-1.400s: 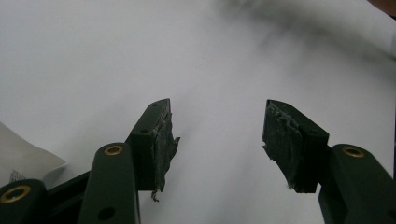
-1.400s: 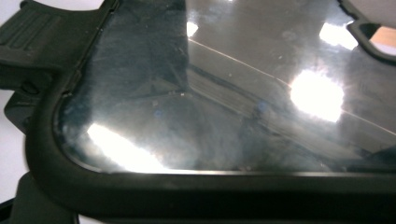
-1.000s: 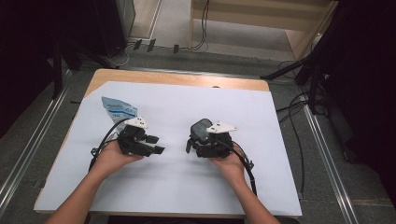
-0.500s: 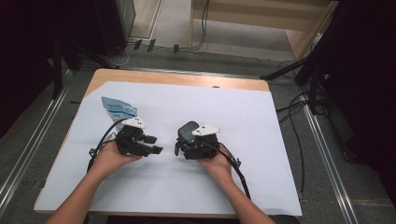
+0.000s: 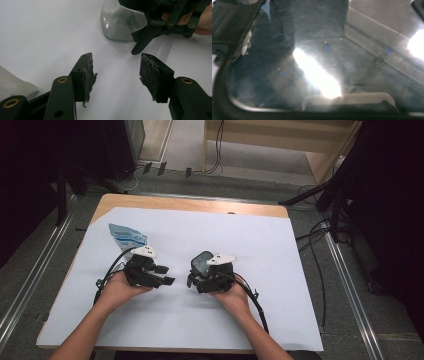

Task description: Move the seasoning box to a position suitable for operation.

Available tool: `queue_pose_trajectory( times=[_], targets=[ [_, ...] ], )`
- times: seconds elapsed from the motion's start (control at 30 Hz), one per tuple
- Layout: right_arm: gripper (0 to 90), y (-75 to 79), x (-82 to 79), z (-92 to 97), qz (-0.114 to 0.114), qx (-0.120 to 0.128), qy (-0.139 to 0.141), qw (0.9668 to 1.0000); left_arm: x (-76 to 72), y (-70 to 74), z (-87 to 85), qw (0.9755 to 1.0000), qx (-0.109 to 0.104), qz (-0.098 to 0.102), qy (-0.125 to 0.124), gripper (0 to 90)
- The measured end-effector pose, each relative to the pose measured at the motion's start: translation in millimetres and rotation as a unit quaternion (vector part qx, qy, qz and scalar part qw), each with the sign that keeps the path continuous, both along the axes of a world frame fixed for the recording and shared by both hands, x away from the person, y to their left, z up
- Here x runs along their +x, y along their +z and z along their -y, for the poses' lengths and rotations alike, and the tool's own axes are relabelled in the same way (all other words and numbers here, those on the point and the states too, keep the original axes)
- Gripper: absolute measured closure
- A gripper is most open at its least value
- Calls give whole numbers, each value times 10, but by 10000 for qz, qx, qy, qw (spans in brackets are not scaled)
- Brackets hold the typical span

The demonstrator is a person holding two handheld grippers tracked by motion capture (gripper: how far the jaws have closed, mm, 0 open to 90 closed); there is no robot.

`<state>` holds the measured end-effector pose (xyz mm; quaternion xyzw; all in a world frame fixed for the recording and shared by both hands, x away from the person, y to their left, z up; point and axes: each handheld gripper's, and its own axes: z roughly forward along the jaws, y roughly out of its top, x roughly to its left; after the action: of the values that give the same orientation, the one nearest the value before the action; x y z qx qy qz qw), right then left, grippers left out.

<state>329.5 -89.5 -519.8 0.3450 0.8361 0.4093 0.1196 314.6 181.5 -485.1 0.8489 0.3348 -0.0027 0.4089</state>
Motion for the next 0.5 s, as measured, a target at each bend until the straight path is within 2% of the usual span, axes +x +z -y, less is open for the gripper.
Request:
queue_pose_trajectory(
  times=[0.1,0.13,0.33,0.37,0.4,0.5],
  targets=[
    [4,44,-36,30,-17,-26,48,10000,-2,9,-2,10000,-71,40,9,455],
    [0,84,-85,64,-83,-42,15,10000,-3,16,-3,10000,-60,60,21,457],
    [10,128,-204,212,-177,-12,-17,9998,7,30,10,9999,-125,113,-1,490],
    [54,144,-243,275,-215,111,-56,9997,14,30,16,9998,-108,135,-20,492],
    [54,144,-243,275,-215,111,-56,9997,17,31,23,9999,-87,140,-28,492],
    [153,205,-297,362,-133,298,-118,9994,22,29,42,9999,-62,143,-66,513]
  ],
)
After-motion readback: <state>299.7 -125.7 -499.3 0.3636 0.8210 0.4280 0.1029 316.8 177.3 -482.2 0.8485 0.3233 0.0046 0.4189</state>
